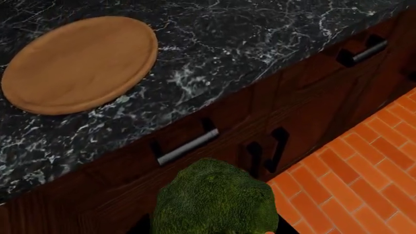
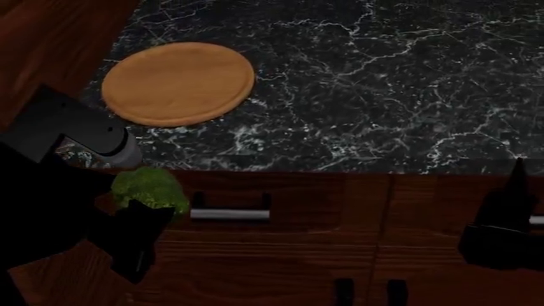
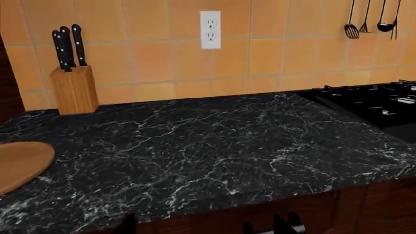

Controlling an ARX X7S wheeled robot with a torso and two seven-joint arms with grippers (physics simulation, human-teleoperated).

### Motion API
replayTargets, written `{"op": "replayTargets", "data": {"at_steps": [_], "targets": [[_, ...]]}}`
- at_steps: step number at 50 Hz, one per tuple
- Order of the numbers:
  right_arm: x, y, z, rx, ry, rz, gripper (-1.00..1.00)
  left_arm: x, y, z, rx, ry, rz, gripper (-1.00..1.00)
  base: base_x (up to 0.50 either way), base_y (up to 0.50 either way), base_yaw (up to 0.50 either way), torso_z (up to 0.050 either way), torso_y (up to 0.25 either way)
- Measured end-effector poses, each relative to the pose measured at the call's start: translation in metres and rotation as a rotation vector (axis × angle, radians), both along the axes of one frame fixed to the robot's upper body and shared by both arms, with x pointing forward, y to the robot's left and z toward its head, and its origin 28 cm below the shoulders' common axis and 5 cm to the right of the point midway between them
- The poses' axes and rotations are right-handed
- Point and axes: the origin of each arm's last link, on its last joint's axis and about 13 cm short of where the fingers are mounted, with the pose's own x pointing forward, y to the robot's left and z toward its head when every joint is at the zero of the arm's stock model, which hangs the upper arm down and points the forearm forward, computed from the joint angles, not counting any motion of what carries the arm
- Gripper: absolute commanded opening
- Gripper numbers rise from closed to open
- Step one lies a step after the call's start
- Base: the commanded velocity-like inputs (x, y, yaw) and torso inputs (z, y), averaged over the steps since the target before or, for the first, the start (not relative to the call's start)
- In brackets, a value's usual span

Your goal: Pick the broccoli from the oven and place it on the plate on the counter.

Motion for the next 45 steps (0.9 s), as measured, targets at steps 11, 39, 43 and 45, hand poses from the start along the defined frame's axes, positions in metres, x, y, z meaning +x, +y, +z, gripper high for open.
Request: {"op": "replayTargets", "data": {"at_steps": [11, 39, 43, 45], "targets": [[0.0011, 0.0006, 0.0009, 0.002, 0.015, -0.016, 1.0, 0.001, 0.0006, -0.0004, 0.001, -0.001, 0.002, -1.0, 0.09, -0.06, 0.0, 0.0, 0.001], [0.0009, 0.0021, 0.0005, 0.018, 0.011, -0.003, 1.0, 0.003, 0.0031, -0.0023, 0.012, -0.007, 0.026, -1.0, 0.28, -0.17, 0.0, 0.0, 0.001], [0.0012, 0.0023, 0.0003, 0.017, 0.011, -0.002, 1.0, 0.003, 0.0033, -0.0025, 0.011, -0.007, 0.027, -1.0, 0.0, -0.45, 0.0, 0.0, 0.002], [0.0012, 0.0024, 0.0004, 0.016, 0.01, -0.001, 1.0, 0.003, 0.0034, -0.0026, 0.011, -0.007, 0.027, -1.0, 0.0, -0.39, 0.0, 0.0, 0.0]]}}
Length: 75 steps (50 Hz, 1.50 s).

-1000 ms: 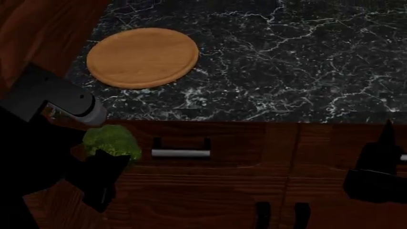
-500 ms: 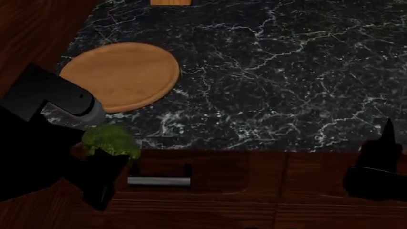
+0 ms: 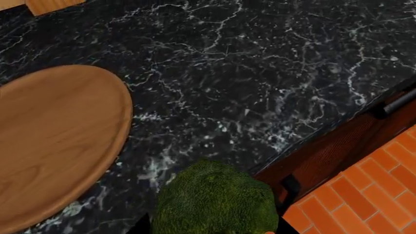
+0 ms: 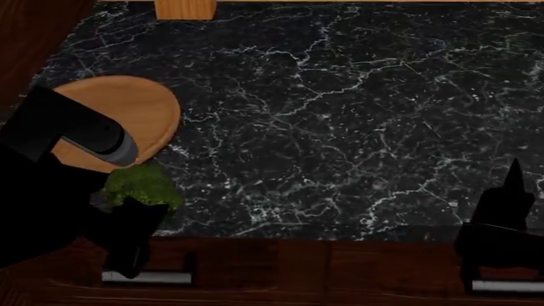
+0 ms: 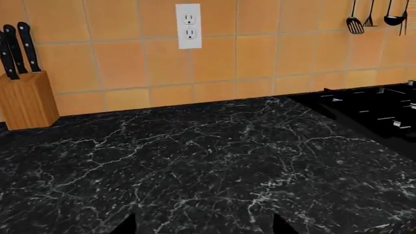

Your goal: Pick the broccoli from the oven and place it on the plate on the counter.

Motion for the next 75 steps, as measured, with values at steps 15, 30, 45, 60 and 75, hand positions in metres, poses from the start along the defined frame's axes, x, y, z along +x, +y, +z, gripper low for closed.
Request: {"op": "replayTargets", "data": {"at_steps": [15, 30, 45, 60, 75], "targets": [[-0.001, 0.001, 0.001, -0.018, -0.01, 0.007, 1.0, 0.0, 0.0, 0.0, -0.007, -0.001, 0.001, -1.0, 0.19, -0.03, 0.0, 0.0, 0.001], [-0.001, 0.002, 0.004, -0.03, -0.013, 0.001, 1.0, 0.006, 0.003, 0.005, -0.014, -0.028, 0.046, -1.0, 0.0, 0.0, 0.0, 0.0, 0.001], [-0.001, 0.001, 0.004, -0.027, -0.019, -0.001, 1.0, 0.031, 0.011, 0.025, -0.049, -0.054, 0.152, -1.0, 0.0, 0.0, 0.0, 0.0, 0.001], [0.002, 0.001, 0.001, -0.021, -0.019, 0.004, 1.0, 0.071, 0.018, 0.037, -0.08, -0.049, 0.281, -1.0, 0.0, 0.0, 0.0, 0.0, 0.0], [0.002, 0.001, 0.0, -0.018, -0.021, 0.009, 1.0, 0.112, 0.024, 0.028, -0.112, -0.019, 0.434, -1.0, 0.0, 0.0, 0.0, 0.0, 0.001]]}}
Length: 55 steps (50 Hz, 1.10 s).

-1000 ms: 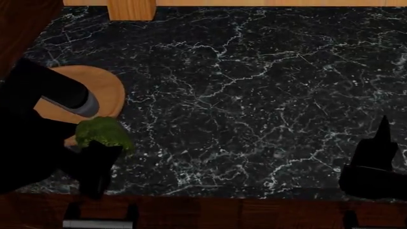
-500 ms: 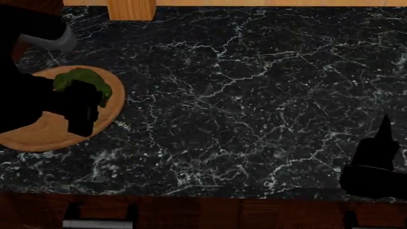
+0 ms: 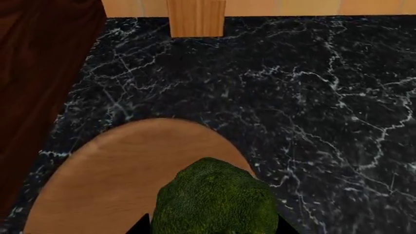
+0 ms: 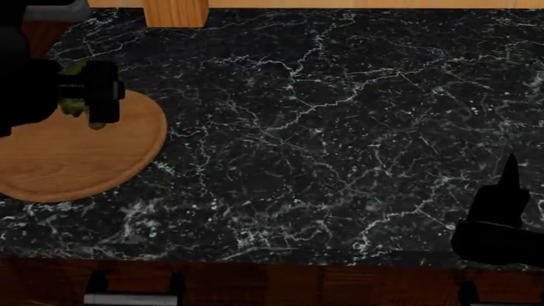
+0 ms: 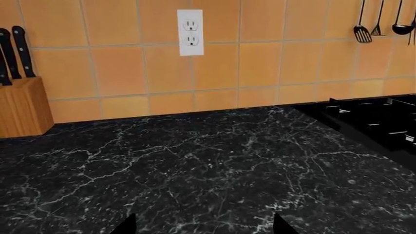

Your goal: Pick the broccoli from the oven and place it on the plate on the counter.

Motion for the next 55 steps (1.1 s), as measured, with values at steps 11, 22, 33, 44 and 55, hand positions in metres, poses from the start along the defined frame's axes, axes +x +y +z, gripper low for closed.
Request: {"op": "replayTargets", "data": {"at_steps": [11, 22, 33, 44, 55], "targets": [[0.0, 0.0, -0.001, 0.0, 0.0, 0.003, 1.0, 0.027, 0.006, -0.013, -0.028, 0.026, 0.114, -1.0, 0.0, 0.0, 0.0, 0.0, 0.001], [0.001, 0.001, -0.002, 0.002, 0.002, 0.007, 1.0, 0.039, 0.012, -0.024, -0.032, 0.023, 0.221, -1.0, 0.0, 0.0, 0.0, 0.001, 0.0], [0.002, 0.0, -0.004, 0.005, 0.005, 0.008, 1.0, 0.041, 0.017, -0.037, -0.003, 0.044, 0.28, -1.0, 0.0, 0.0, 0.0, 0.0, 0.001], [0.002, 0.001, -0.005, 0.005, 0.009, 0.008, 1.0, 0.041, 0.018, -0.051, 0.008, 0.074, 0.291, -1.0, 0.0, 0.0, 0.0, 0.0, 0.0], [0.001, 0.0, -0.005, 0.006, 0.009, 0.008, 1.0, 0.04, 0.017, -0.057, 0.016, 0.098, 0.281, -1.0, 0.0, 0.0, 0.0, 0.0, 0.0]]}}
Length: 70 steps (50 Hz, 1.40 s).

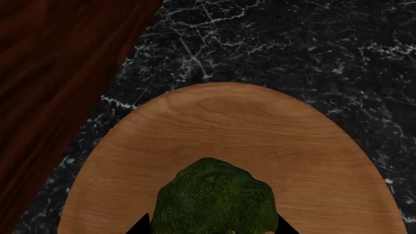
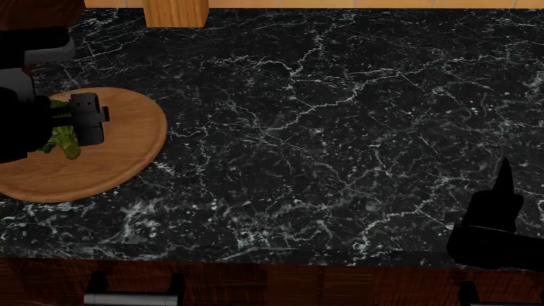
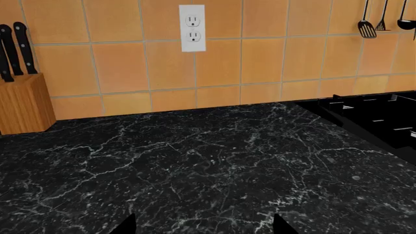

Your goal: Pick the broccoli from the oven and place it on the plate on the counter.

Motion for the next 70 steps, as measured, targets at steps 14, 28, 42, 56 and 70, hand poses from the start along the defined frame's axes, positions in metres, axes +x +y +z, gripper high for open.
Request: {"op": "replayTargets", "data": {"at_steps": [14, 28, 42, 56, 70], "targets": [[0.0, 0.0, -0.001, 0.002, 0.001, 0.0, 1.0, 0.0, -0.001, -0.002, 0.001, 0.006, 0.003, 1.0, 0.0, 0.0, 0.0, 0.0, 0.0], [0.001, 0.0, -0.003, 0.004, 0.008, 0.008, 1.0, 0.0, -0.001, -0.002, -0.005, 0.0, 0.02, 1.0, 0.0, 0.0, 0.0, 0.0, 0.0], [0.001, 0.0, -0.004, 0.006, 0.01, 0.017, 1.0, 0.004, 0.0, 0.017, 0.033, -0.075, 0.035, 1.0, 0.0, 0.0, 0.0, 0.0, 0.0], [0.002, 0.0, -0.005, 0.01, 0.009, 0.023, 1.0, 0.004, -0.004, 0.033, 0.057, -0.159, -0.004, 1.0, 0.0, 0.0, 0.0, 0.0, 0.0], [0.001, 0.0, -0.005, 0.013, 0.009, 0.022, 1.0, -0.012, -0.012, 0.036, 0.073, -0.239, -0.076, 1.0, 0.0, 0.0, 0.0, 0.0, 0.0]]}}
